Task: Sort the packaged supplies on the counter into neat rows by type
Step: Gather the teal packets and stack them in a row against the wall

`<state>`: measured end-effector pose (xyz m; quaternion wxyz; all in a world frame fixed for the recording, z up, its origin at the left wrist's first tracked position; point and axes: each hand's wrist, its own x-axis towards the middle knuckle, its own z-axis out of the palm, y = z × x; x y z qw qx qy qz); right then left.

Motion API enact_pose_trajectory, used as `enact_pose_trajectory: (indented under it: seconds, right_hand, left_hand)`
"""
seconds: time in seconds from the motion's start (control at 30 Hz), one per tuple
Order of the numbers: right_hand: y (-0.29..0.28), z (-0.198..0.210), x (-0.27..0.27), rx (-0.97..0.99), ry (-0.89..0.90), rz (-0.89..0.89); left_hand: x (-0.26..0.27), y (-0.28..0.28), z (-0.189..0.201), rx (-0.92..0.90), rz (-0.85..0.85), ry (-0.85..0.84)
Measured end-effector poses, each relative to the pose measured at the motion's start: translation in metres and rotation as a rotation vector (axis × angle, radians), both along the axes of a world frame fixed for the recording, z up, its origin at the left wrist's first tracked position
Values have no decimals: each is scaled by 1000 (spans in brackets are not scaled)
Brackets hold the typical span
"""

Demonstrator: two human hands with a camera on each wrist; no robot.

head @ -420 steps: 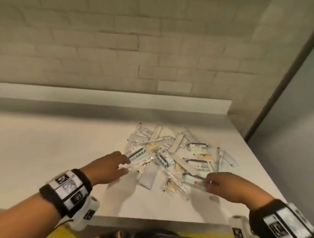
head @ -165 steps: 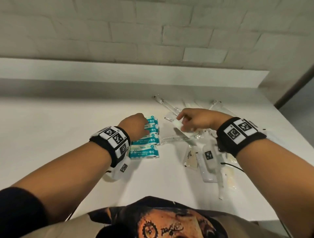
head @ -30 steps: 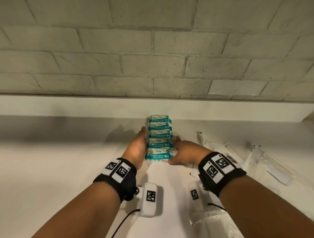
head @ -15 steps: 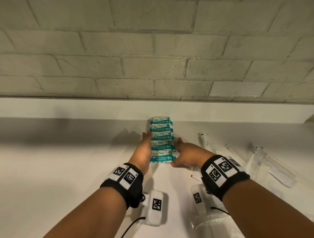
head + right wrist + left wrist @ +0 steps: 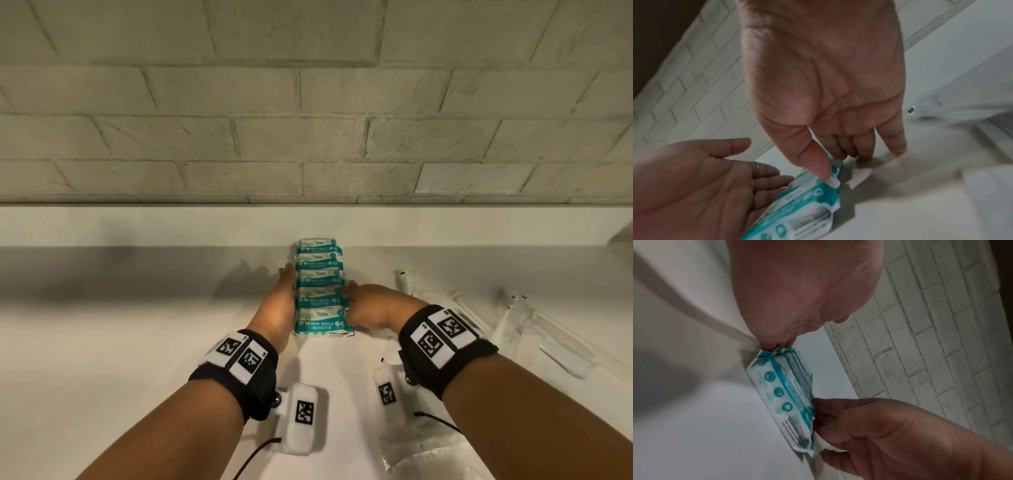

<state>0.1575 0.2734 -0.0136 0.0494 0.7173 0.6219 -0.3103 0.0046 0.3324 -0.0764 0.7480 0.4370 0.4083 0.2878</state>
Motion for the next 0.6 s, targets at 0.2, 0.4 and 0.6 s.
enact_pose_trajectory:
  seconds: [0.2,0.4,0.6]
  right_hand:
    - [12,-7,2,29,-66,-4]
    - [25,-13,13,67,-82,-75]
    - [47,-14,15,72,19,-93]
  left_hand:
    - [3,12,1,-8,-4,23]
    - [3,19,3,59,55,139]
    - [6,48,-13,18,49,244]
